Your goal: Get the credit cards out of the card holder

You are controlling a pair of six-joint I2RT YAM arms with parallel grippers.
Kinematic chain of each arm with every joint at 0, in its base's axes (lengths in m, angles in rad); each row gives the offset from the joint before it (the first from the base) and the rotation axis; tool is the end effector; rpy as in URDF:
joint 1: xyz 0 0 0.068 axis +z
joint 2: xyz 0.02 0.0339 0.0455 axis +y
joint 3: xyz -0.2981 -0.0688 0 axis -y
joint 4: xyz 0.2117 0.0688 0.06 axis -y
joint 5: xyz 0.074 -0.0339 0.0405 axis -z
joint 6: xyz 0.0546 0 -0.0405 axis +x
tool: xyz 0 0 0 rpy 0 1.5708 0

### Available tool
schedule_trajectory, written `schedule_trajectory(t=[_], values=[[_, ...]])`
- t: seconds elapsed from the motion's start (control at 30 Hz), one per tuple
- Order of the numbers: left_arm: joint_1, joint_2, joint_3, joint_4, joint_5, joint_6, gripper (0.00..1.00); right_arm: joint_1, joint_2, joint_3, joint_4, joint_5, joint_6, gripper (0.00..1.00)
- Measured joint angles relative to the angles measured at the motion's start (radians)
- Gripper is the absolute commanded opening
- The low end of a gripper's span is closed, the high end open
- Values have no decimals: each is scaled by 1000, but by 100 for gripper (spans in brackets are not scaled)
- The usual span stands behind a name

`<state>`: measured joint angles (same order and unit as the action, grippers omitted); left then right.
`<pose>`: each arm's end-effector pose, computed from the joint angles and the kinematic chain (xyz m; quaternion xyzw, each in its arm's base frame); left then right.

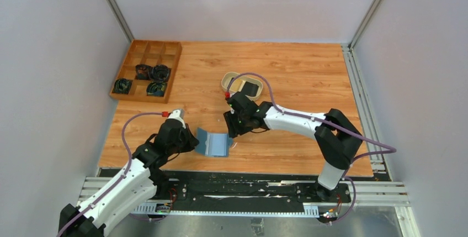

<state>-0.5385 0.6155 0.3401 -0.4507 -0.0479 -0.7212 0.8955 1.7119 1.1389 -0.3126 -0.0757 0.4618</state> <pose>0.0810 -0.0453 0.2004 -0.0930 0.9072 -0.2237 0.3440 0.2178 0.2786 0.2448 -0.2149 0.9164 0.2385 0.2389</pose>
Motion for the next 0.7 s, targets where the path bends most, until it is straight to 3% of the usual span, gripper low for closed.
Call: schedule_trajectory(t=[0.17, 0.7], values=[[0, 23, 3, -2, -8, 8, 0, 58, 8, 0, 1, 9, -42, 50], [0, 48, 8, -2, -25, 8, 0, 61, 54, -74, 82, -34, -44, 42]])
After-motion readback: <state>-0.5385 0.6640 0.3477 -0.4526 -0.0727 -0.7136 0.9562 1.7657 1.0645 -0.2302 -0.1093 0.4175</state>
